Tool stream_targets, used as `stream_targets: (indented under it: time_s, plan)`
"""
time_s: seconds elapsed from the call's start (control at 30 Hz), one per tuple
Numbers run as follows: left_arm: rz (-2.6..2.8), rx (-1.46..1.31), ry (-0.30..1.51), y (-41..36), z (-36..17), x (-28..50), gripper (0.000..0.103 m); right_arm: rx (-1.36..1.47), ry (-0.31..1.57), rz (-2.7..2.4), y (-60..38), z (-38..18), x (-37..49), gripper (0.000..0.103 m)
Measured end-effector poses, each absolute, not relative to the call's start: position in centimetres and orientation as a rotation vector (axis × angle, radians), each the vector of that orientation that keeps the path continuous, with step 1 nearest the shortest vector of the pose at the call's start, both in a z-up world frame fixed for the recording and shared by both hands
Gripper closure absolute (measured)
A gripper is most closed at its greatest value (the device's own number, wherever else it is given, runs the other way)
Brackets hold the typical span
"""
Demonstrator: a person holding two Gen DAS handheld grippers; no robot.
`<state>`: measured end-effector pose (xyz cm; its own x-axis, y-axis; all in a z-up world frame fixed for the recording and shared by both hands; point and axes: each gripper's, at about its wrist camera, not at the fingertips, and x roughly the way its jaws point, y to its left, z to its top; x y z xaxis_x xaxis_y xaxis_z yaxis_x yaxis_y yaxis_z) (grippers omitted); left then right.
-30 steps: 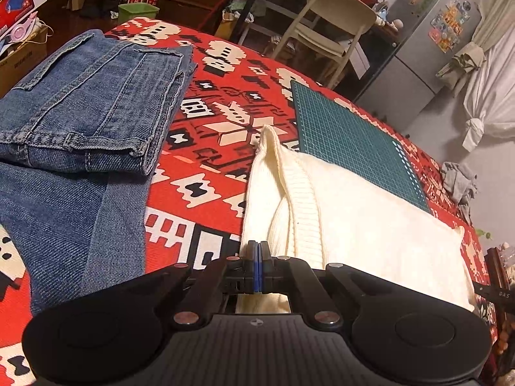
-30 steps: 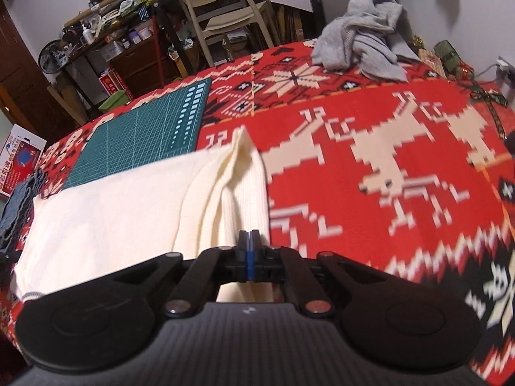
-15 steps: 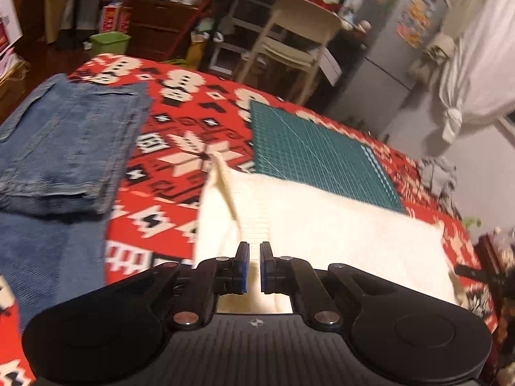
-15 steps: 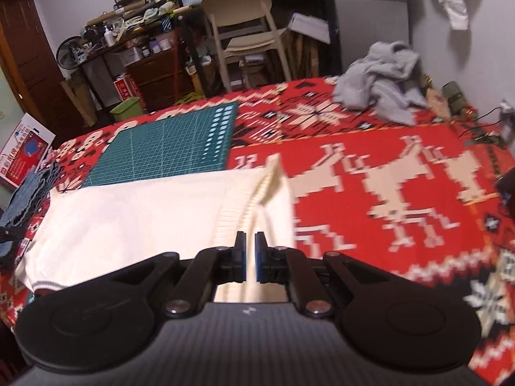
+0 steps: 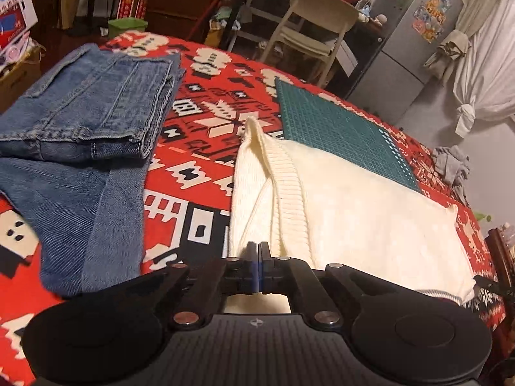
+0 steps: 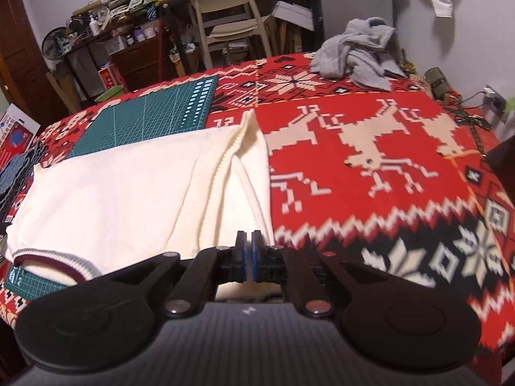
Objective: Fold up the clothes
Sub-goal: 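Open both tools and lift them off the folded sweater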
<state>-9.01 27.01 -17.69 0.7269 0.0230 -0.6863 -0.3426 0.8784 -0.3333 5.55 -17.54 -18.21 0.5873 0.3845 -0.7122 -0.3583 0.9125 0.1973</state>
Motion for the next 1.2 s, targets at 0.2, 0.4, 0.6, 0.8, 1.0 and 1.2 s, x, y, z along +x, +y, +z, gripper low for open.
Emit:
stream_targets:
  time_s: [0.2,0.4,0.6,0.8,1.0,1.2]
  plan:
    - [0.219,-0.445,0.704,26.1,-16.9,-10.5,0.086,0.0,0.767,0.471,-15.5,-15.8,3.0,0.079]
    - [0.247,-0.354,0.651,22.1,-16.0,-8.4,0.035,-0.103,0.648,0.516,-10.6,-14.1,1.8,0.006]
    - [0.226,-0.284,0.654,18.3,-17.4,-5.9,0.028,-0.13,0.621,0.523,-6.8,-14.9,1.4,0.001]
    - [0.248,-0.196,0.702,16.6,-19.3,-4.4,0.021,-0.158,0.667,0.495,-5.2,-17.8,1.5,0.001]
    - [0.243,-0.086,0.733,15.0,-19.8,-4.3,0.008,-0.207,0.711,0.466,-4.6,-19.8,1.7,0.001]
    - [0.233,-0.07,0.744,14.4,-20.2,-4.1,0.0,-0.213,0.717,0.447,-4.5,-19.8,1.7,0.001]
